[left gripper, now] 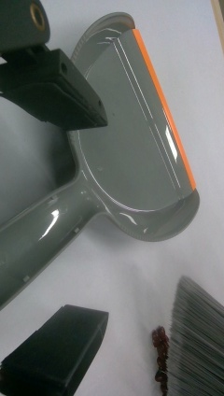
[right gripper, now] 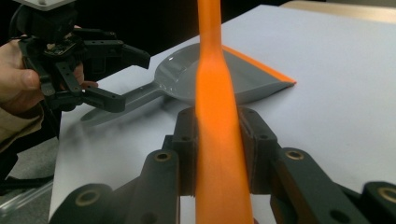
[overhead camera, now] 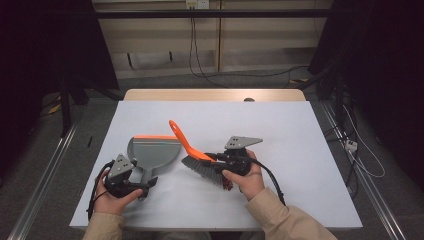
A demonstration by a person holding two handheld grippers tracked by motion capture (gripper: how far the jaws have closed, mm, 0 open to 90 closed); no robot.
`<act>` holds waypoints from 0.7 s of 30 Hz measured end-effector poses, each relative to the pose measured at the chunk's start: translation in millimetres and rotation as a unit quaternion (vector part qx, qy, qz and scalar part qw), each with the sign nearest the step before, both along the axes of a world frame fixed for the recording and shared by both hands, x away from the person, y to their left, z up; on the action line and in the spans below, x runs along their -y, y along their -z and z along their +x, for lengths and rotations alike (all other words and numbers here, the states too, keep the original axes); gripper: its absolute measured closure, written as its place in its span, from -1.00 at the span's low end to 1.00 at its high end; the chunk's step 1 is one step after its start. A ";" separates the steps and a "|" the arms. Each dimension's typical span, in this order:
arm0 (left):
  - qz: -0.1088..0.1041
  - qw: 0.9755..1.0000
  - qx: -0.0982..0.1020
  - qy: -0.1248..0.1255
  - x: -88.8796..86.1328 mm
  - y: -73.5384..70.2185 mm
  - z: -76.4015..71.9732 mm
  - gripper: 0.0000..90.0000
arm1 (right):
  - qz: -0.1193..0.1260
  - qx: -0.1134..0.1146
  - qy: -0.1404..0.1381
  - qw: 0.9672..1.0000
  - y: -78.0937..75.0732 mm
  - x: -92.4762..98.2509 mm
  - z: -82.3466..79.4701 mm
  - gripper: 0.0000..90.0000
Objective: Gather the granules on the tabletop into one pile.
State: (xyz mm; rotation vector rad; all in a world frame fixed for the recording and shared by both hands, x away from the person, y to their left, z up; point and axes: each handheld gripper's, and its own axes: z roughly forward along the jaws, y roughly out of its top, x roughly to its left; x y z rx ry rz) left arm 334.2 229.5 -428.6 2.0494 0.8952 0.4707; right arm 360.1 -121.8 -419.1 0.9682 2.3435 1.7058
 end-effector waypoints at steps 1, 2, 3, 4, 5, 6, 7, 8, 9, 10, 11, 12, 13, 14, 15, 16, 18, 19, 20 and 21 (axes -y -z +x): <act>-0.001 1.000 0.000 0.001 -0.3 0.3 0.3 -0.85 | 0.001 -0.005 0.001 1.000 1.3 -2.2 0.6 0.58; -0.002 1.000 0.000 0.000 -0.4 0.7 0.6 -0.85 | 0.002 -0.005 -0.002 1.000 2.3 -4.2 1.0 0.58; -0.003 1.000 0.000 0.001 -0.4 1.0 0.8 -0.85 | 0.003 -0.007 -0.002 1.000 3.2 -5.8 1.2 0.58; -0.002 1.000 0.000 0.001 -0.5 1.1 1.0 -0.85 | 0.001 -0.013 0.003 1.000 4.2 -7.5 1.9 0.58; -0.001 1.000 0.000 0.002 -0.3 1.1 1.1 -0.85 | 0.002 -0.016 0.002 1.000 5.2 -9.3 2.8 0.58; -0.001 1.000 -0.001 0.002 0.0 1.0 0.9 -0.85 | 0.001 -0.013 0.001 1.000 6.3 -11.1 3.4 0.58; -0.001 1.000 -0.001 0.003 0.1 0.9 0.8 -0.85 | -0.001 -0.015 0.003 1.000 7.3 -12.4 3.8 0.58; -0.001 1.000 -0.001 0.002 0.1 0.9 0.7 -0.85 | 0.000 -0.017 0.001 1.000 8.3 -13.3 4.8 0.58; -0.003 1.000 -0.001 0.003 -0.1 1.1 0.8 -0.85 | 0.002 -0.017 -0.004 1.000 8.8 -13.3 5.8 0.58; -0.002 1.000 -0.002 0.003 -0.5 1.2 1.0 -0.85 | 0.001 -0.017 -0.003 1.000 8.4 -12.7 6.3 0.58; -0.003 1.000 -0.003 0.001 -0.6 1.2 1.0 -0.85 | -0.002 -0.015 -0.004 1.000 7.3 -11.7 6.9 0.58; -0.003 1.000 -0.003 0.000 -0.8 1.2 1.1 -0.85 | -0.005 -0.010 -0.005 1.000 5.9 -10.2 7.6 0.58; -0.005 1.000 -0.004 0.001 -1.0 1.2 1.4 -0.85 | -0.006 -0.009 -0.003 1.000 4.5 -8.5 8.7 0.58; -0.004 1.000 -0.004 0.001 -0.9 1.3 1.5 -0.85 | -0.007 -0.011 0.000 1.000 3.7 -6.4 10.5 0.58; -0.006 1.000 -0.004 0.001 -0.6 1.5 1.6 -0.85 | -0.004 -0.018 0.001 1.000 4.1 -4.7 12.2 0.58; -0.005 1.000 -0.003 0.002 -0.5 1.3 1.7 -0.85 | -0.001 -0.023 0.005 1.000 6.0 -4.2 12.7 0.58; -0.004 1.000 -0.003 0.002 0.0 1.2 1.7 -0.85 | -0.005 -0.034 0.006 0.999 11.3 -7.3 11.0 0.58; -0.004 1.000 -0.003 0.003 0.0 1.2 2.0 -0.85 | 0.003 -0.044 0.003 0.999 14.2 -10.0 10.1 0.58; -0.003 1.000 -0.004 0.002 0.1 1.3 2.1 -0.85 | 0.010 -0.052 0.001 0.999 16.6 -13.1 9.4 0.58; -0.004 1.000 -0.003 0.003 0.2 1.4 2.1 -0.85 | 0.013 -0.058 0.002 0.998 17.7 -16.7 8.7 0.58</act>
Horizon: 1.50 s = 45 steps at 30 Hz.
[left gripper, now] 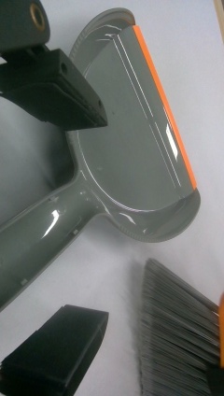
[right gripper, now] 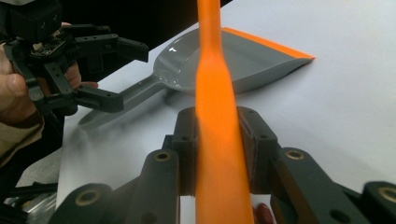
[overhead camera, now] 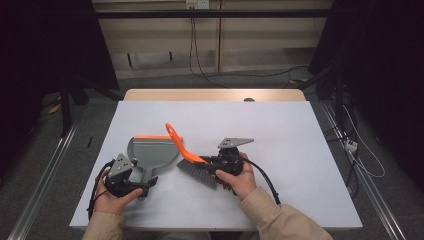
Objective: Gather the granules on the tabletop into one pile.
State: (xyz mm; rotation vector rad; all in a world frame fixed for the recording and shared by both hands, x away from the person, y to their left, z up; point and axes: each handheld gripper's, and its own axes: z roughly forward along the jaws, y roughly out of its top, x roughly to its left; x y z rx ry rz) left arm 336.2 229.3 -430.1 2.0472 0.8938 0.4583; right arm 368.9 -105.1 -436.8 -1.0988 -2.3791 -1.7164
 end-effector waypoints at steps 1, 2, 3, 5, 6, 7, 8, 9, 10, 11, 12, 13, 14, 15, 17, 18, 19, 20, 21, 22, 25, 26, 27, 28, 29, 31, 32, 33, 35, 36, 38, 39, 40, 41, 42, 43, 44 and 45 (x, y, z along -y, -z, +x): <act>-0.001 1.000 0.000 0.000 0.0 -0.1 -0.2 -0.85 | 0.000 -0.003 0.000 1.000 0.1 -2.6 -0.1 0.58; -0.002 1.000 0.001 0.000 -0.2 -0.1 -0.4 -0.85 | 0.002 -0.007 0.002 1.000 -0.1 -4.5 0.3 0.58; 0.001 1.000 0.002 0.000 -0.7 -0.6 -0.5 -0.85 | 0.000 -0.013 0.008 1.000 0.6 -5.2 1.4 0.58; 0.001 1.000 0.000 -0.001 -1.7 -0.8 -0.3 -0.85 | 0.001 -0.026 0.023 0.999 2.3 -3.2 4.9 0.58; -0.002 1.000 0.001 0.000 -1.7 -0.3 -0.3 -0.85 | -0.001 -0.033 0.034 0.999 2.9 -0.8 6.9 0.58; -0.001 1.000 0.000 0.000 -1.7 -0.2 -0.6 -0.85 | -0.003 -0.037 0.042 0.998 3.6 2.5 8.8 0.58; 0.002 1.000 -0.001 -0.001 -1.5 -0.3 -1.1 -0.85 | -0.003 -0.042 0.049 0.998 4.1 6.0 10.2 0.58; 0.004 1.000 -0.002 -0.001 -1.3 -0.2 -1.4 -0.85 | -0.004 -0.043 0.054 0.998 4.9 9.7 11.1 0.58; 0.008 1.000 -0.002 -0.002 -1.3 0.1 -1.5 -0.85 | -0.002 -0.046 0.059 0.997 5.6 13.5 11.5 0.58; 0.009 1.000 -0.002 -0.005 -1.0 0.6 -1.7 -0.85 | 0.000 -0.049 0.064 0.997 6.2 16.8 11.6 0.58; 0.008 1.000 -0.004 -0.005 -0.8 1.0 -2.0 -0.85 | 0.002 -0.049 0.066 0.997 6.3 19.7 11.2 0.58; 0.011 1.000 -0.005 -0.006 -0.6 1.1 -2.3 -0.85 | 0.004 -0.048 0.068 0.997 6.2 22.1 10.7 0.58; 0.012 1.000 -0.003 -0.006 -0.1 1.7 -2.5 -0.85 | 0.014 -0.053 0.068 0.996 6.6 24.4 10.6 0.58; 0.011 1.000 -0.005 -0.006 0.5 2.0 -2.9 -0.85 | 0.030 -0.058 0.064 0.996 7.2 26.0 11.2 0.58; 0.014 1.000 -0.006 -0.008 1.8 2.0 -4.1 -0.85 | 0.038 -0.055 0.064 0.996 5.2 25.7 10.5 0.58; 0.019 1.000 -0.006 -0.010 2.1 2.2 -4.3 -0.84 | 0.049 -0.056 0.060 0.995 4.0 25.2 10.6 0.58; 0.020 1.000 -0.006 -0.013 2.1 2.4 -4.8 -0.84 | 0.059 -0.059 0.058 0.995 2.1 24.6 10.3 0.58; 0.020 1.000 -0.007 -0.015 1.9 2.8 -5.1 -0.83 | 0.061 -0.057 0.056 0.995 -0.8 23.6 9.7 0.58; 0.021 1.000 -0.009 -0.018 1.7 3.0 -5.6 -0.83 | 0.061 -0.052 0.052 0.995 -4.2 23.0 9.1 0.58; 0.024 0.999 -0.009 -0.021 1.2 3.5 -6.4 -0.83 | 0.059 -0.043 0.050 0.996 -7.5 22.8 8.4 0.58; 0.038 0.999 -0.014 -0.028 0.1 6.3 -8.8 -0.83 | 0.050 -0.022 0.047 0.997 -17.2 25.0 5.9 0.58; 0.043 0.999 -0.017 -0.029 -0.7 7.4 -9.0 -0.82 | 0.049 -0.019 0.048 0.997 -19.3 27.0 4.8 0.58; 0.044 0.998 -0.021 -0.031 -1.9 8.1 -8.9 -0.80 | 0.046 -0.014 0.049 0.998 -20.9 29.5 3.8 0.58; 0.045 0.998 -0.024 -0.035 -3.2 8.7 -8.5 -0.79 | 0.042 -0.007 0.049 0.998 -21.8 32.5 2.9 0.58; 0.045 0.998 -0.025 -0.039 -4.5 9.0 -8.1 -0.79 | 0.037 -0.004 0.051 0.998 -22.2 35.8 2.3 0.58; 0.046 0.998 -0.022 -0.045 -7.4 7.6 -7.7 -0.75 | 0.038 -0.002 0.053 0.998 -21.8 43.4 1.2 0.58; 0.046 0.998 -0.023 -0.047 -8.6 7.0 -7.5 -0.74 | 0.036 0.002 0.057 0.998 -22.3 47.0 0.4 0.58; 0.043 0.998 -0.022 -0.050 -9.8 6.8 -7.2 -0.72 | 0.029 0.007 0.061 0.998 -23.0 50.5 -0.5 0.58; 0.044 0.997 -0.024 -0.055 -11.6 7.4 -5.7 -0.71 | 0.022 0.016 0.067 0.997 -24.6 58.1 -1.5 0.58; 0.044 0.997 -0.026 -0.055 -12.4 7.4 -4.8 -0.71 | 0.022 0.017 0.071 0.997 -25.0 62.1 -1.8 0.58; 0.043 0.997 -0.023 -0.055 -12.7 7.3 -2.8 -0.68 | 0.013 0.027 0.077 0.997 -26.3 69.8 -2.6 0.58; 0.044 0.997 -0.024 -0.053 -12.4 6.9 -1.4 -0.66 | 0.010 0.033 0.080 0.996 -26.7 73.3 -2.9 0.58; 0.042 0.998 -0.021 -0.051 -11.5 6.9 0.2 -0.64 | 0.008 0.038 0.082 0.996 -27.0 76.5 -3.1 0.58; 0.039 0.998 -0.022 -0.054 -10.2 7.2 1.6 -0.63 | 0.005 0.041 0.085 0.996 -27.4 79.4 -3.6 0.58; 0.040 0.998 -0.023 -0.053 -9.3 7.0 3.3 -0.62 | 0.001 0.042 0.089 0.995 -27.5 82.2 -4.0 0.58; 0.039 0.998 -0.023 -0.050 -7.8 7.2 4.6 -0.58 | -0.001 0.046 0.090 0.995 -27.5 84.6 -4.4 0.58; 0.040 0.998 -0.022 -0.052 -6.1 7.4 5.7 -0.54 | -0.005 0.051 0.091 0.995 -27.5 86.8 -4.8 0.58; 0.043 0.997 -0.024 -0.052 -4.8 7.1 6.7 -0.52 | -0.010 0.052 0.095 0.994 -27.5 88.9 -5.5 0.58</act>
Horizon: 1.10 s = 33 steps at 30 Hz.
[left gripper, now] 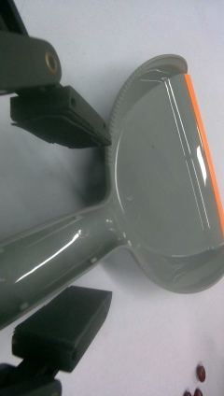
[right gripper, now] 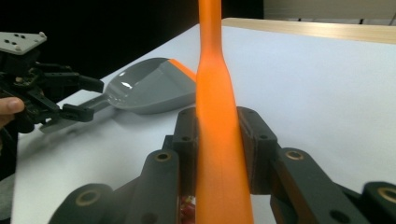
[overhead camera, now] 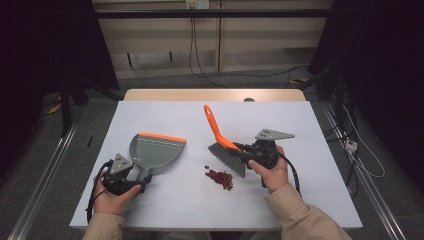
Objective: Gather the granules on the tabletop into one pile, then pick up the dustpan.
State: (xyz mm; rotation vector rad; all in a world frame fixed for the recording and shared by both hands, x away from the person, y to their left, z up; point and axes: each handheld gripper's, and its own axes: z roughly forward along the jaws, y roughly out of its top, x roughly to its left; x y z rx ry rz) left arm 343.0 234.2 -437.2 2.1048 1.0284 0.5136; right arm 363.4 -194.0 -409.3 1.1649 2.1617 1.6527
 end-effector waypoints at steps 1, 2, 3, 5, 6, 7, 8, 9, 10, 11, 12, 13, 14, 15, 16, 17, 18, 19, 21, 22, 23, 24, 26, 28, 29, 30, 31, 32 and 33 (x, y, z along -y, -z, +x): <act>0.002 1.000 0.000 0.004 1.1 -0.1 1.4 -0.50 | -0.002 0.002 0.002 1.000 0.2 2.0 -0.5 0.58; 0.003 1.000 0.001 0.003 2.5 -0.2 2.5 -0.45 | -0.003 0.003 0.003 1.000 0.4 3.9 -0.9 0.58; 0.006 1.000 0.000 0.002 2.5 -0.6 3.2 -0.45 | -0.006 0.003 0.006 1.000 0.7 6.2 -1.7 0.58; 0.000 1.000 0.001 -0.001 1.9 -1.1 4.1 -0.42 | -0.008 0.004 0.008 1.000 1.5 9.6 -2.4 0.58; 0.002 1.000 0.002 -0.003 1.0 -1.4 4.4 -0.38 | -0.009 0.003 0.010 1.000 2.0 11.6 -3.1 0.58; 0.001 1.000 -0.002 -0.005 0.8 -1.1 4.4 -0.35 | -0.011 0.004 0.013 1.000 2.3 13.5 -3.1 0.58; 0.001 1.000 -0.001 -0.006 0.7 -0.5 4.7 -0.35 | -0.013 0.005 0.013 1.000 2.5 15.6 -3.2 0.58; 0.001 1.000 -0.002 -0.007 0.3 0.0 4.7 -0.34 | -0.013 0.008 0.016 1.000 2.7 17.3 -3.4 0.58; -0.001 1.000 -0.006 -0.012 -0.3 0.7 5.0 -0.33 | -0.015 0.008 0.017 1.000 2.6 18.9 -3.7 0.58; -0.003 1.000 -0.004 -0.013 -1.2 1.4 5.6 -0.31 | -0.016 0.008 0.018 1.000 2.6 20.2 -3.7 0.58; -0.002 1.000 -0.009 -0.015 -1.7 1.6 6.1 -0.29 | -0.015 0.010 0.020 1.000 2.5 21.5 -4.1 0.58; -0.001 1.000 -0.012 -0.017 -2.0 2.4 6.3 -0.27 | -0.014 0.010 0.020 1.000 2.5 22.5 -4.4 0.58; -0.001 1.000 -0.013 -0.016 -2.5 3.4 6.9 -0.24 | -0.014 0.009 0.021 1.000 2.6 23.2 -4.7 0.58; 0.002 1.000 -0.019 -0.013 -2.7 4.8 8.0 -0.18 | -0.015 0.010 0.022 1.000 2.7 23.7 -5.3 0.58; 0.005 1.000 -0.025 -0.015 -2.5 6.6 9.3 -0.16 | -0.013 0.010 0.021 1.000 2.8 24.0 -5.6 0.58; 0.007 1.000 -0.025 -0.014 -2.8 7.5 10.1 -0.15 | -0.014 0.010 0.022 1.000 2.9 24.5 -5.9 0.58; 0.002 1.000 -0.027 -0.008 -3.1 8.0 11.1 -0.11 | -0.014 0.010 0.024 1.000 3.0 24.9 -6.2 0.58; 0.001 1.000 -0.030 -0.003 -3.4 7.9 12.2 -0.02 | -0.013 0.010 0.024 1.000 3.2 25.5 -6.0 0.58; 0.010 1.000 -0.021 0.003 -3.2 7.4 13.3 0.19 | -0.014 0.012 0.025 1.000 3.0 26.4 -5.9 0.58; 0.013 1.000 -0.020 0.003 -3.7 7.3 14.3 0.34 | -0.013 0.012 0.024 1.000 2.9 26.8 -5.8 0.58; 0.014 1.000 -0.019 -0.001 -4.8 7.0 15.7 0.37 | -0.013 0.012 0.024 1.000 2.8 26.9 -5.9 0.58; 0.014 1.000 -0.021 0.003 -5.8 7.1 17.3 0.38 | -0.013 0.012 0.025 1.000 2.8 26.8 -6.1 0.58; 0.013 1.000 -0.025 0.005 -7.0 7.9 18.8 0.38 | -0.014 0.011 0.024 1.000 3.1 26.8 -6.3 0.58; 0.009 1.000 -0.021 0.010 -8.5 6.9 19.7 0.39 | -0.015 0.011 0.023 1.000 3.5 27.3 -6.1 0.58; 0.004 1.000 -0.019 0.010 -9.9 5.3 20.1 0.40 | -0.014 0.011 0.024 1.000 3.4 27.5 -6.1 0.58; -0.001 1.000 -0.018 0.013 -10.8 3.5 20.4 0.40 | -0.014 0.013 0.025 1.000 3.2 27.8 -6.3 0.58; -0.005 1.000 -0.016 0.011 -11.5 1.8 20.3 0.40 | -0.013 0.013 0.024 1.000 2.9 27.9 -6.4 0.58; -0.005 1.000 -0.014 0.014 -13.0 -0.7 20.1 0.40 | -0.015 0.015 0.025 0.999 2.7 28.0 -6.6 0.58; -0.007 1.000 -0.011 0.013 -13.8 -2.6 19.4 0.40 | -0.015 0.016 0.024 0.999 2.5 28.1 -6.7 0.58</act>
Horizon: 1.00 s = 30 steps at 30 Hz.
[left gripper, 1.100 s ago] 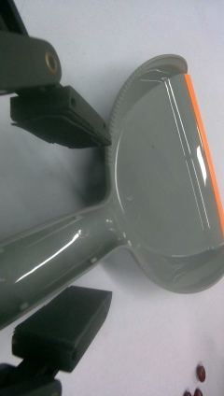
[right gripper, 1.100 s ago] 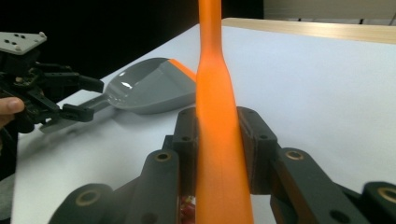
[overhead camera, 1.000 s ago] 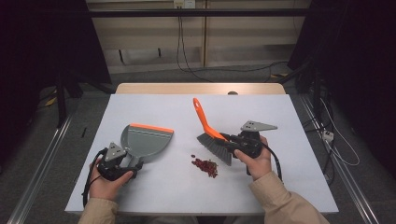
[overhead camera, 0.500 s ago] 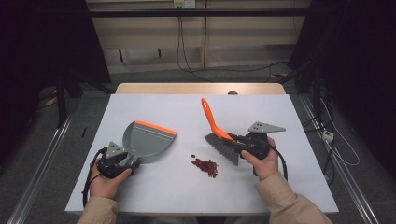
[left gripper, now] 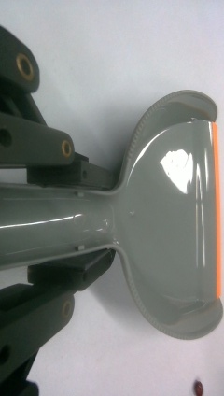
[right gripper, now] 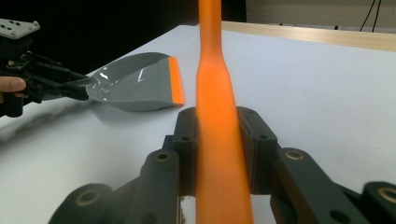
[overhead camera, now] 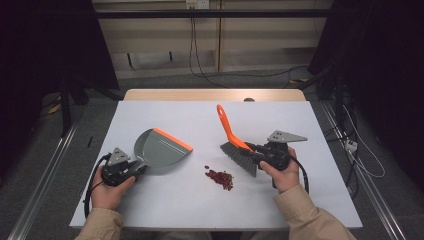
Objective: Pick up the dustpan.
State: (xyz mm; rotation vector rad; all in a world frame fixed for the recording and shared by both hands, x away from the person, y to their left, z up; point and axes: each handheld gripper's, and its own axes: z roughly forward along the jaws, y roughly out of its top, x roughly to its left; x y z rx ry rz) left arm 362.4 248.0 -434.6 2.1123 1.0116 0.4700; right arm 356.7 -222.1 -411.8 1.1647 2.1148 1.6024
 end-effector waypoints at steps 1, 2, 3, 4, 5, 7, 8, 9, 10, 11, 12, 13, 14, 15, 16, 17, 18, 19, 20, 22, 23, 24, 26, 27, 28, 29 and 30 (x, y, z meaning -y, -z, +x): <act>-0.002 1.000 0.000 0.005 -1.8 -2.3 -0.5 0.40 | 0.001 -0.001 0.001 1.000 0.1 0.3 0.0 0.58; -0.008 1.000 0.001 0.012 -3.2 -4.3 -1.0 0.40 | 0.001 -0.001 0.002 1.000 0.1 0.7 0.0 0.58; -0.012 1.000 0.002 0.014 -4.2 -6.7 -1.9 0.40 | 0.002 -0.002 0.003 1.000 0.2 1.1 0.1 0.58; -0.014 1.000 0.003 0.019 -5.2 -9.3 -3.1 0.40 | 0.002 -0.002 0.004 1.000 0.5 1.7 0.3 0.58; -0.015 1.000 0.004 0.026 -6.3 -12.3 -4.3 0.40 | 0.002 -0.002 0.005 1.000 0.5 2.2 0.3 0.58; -0.022 0.999 0.003 0.037 -8.2 -18.8 -8.4 0.40 | 0.000 -0.002 0.006 1.000 0.2 3.3 0.2 0.58; -0.016 0.999 0.008 0.045 -9.4 -22.8 -10.8 0.40 | -0.001 -0.001 0.008 1.000 0.0 4.2 0.1 0.58; -0.012 0.998 0.009 0.053 -10.3 -26.4 -13.4 0.40 | -0.001 -0.002 0.009 1.000 0.0 5.5 0.4 0.58; -0.010 0.998 0.012 0.061 -10.8 -29.1 -16.1 0.40 | -0.001 -0.002 0.013 1.000 0.1 6.7 0.6 0.58; -0.005 0.997 0.013 0.070 -11.0 -31.3 -19.0 0.40 | 0.000 -0.001 0.016 1.000 0.5 8.0 1.1 0.58; -0.004 0.997 0.011 0.079 -10.1 -32.2 -22.2 0.40 | -0.003 -0.002 0.019 1.000 0.8 9.3 1.5 0.58; 0.001 0.996 0.007 0.089 -9.3 -32.7 -25.4 0.40 | -0.009 -0.001 0.023 1.000 0.9 10.0 1.5 0.58; 0.001 0.995 0.002 0.101 -8.0 -32.0 -28.2 0.40 | -0.014 -0.001 0.025 1.000 1.5 10.8 1.6 0.58; 0.002 0.994 -0.002 0.111 -6.5 -30.9 -30.7 0.40 | -0.018 -0.002 0.027 0.999 2.3 11.4 1.6 0.58; -0.001 0.993 -0.004 0.119 -5.0 -29.5 -33.2 0.40 | -0.021 -0.001 0.030 0.999 3.1 11.5 1.2 0.58; 0.001 0.992 -0.010 0.127 -3.9 -28.9 -35.5 0.40 | -0.031 0.000 0.032 0.999 3.8 11.6 0.9 0.58; 0.008 0.991 -0.013 0.135 -3.1 -28.7 -37.4 0.40 | -0.039 0.001 0.034 0.999 4.5 11.3 0.4 0.58; 0.007 0.990 -0.015 0.139 -1.9 -27.6 -39.3 0.40 | -0.042 0.002 0.036 0.998 5.3 11.2 -0.1 0.58; 0.010 0.989 -0.017 0.147 -1.2 -27.0 -40.6 0.40 | -0.045 0.001 0.038 0.998 6.4 11.2 -0.6 0.58; 0.003 0.987 -0.020 0.157 -0.2 -25.4 -43.3 0.40 | -0.054 0.001 0.046 0.998 8.1 10.8 -1.7 0.58; 0.002 0.986 -0.021 0.163 0.1 -25.2 -44.4 0.40 | -0.058 0.001 0.050 0.997 9.0 10.3 -2.0 0.58; 0.003 0.986 -0.023 0.166 0.6 -25.2 -45.6 0.40 | -0.061 0.003 0.053 0.997 9.7 9.7 -2.4 0.58; 0.009 0.985 -0.021 0.172 2.2 -24.6 -47.8 0.40 | -0.061 0.004 0.051 0.997 10.9 7.8 -2.4 0.58; 0.008 0.984 -0.024 0.176 3.0 -24.0 -48.3 0.40 | -0.064 0.006 0.050 0.997 11.2 6.4 -2.6 0.58; 0.008 0.984 -0.025 0.179 3.7 -23.9 -48.7 0.40 | -0.067 0.007 0.050 0.996 11.6 4.6 -2.7 0.58; 0.006 0.983 -0.027 0.181 4.7 -23.4 -48.9 0.40 | -0.069 0.007 0.051 0.996 12.1 2.7 -2.9 0.58; 0.008 0.982 -0.027 0.186 5.6 -23.1 -48.9 0.40 | -0.072 0.011 0.051 0.996 13.0 1.0 -2.5 0.58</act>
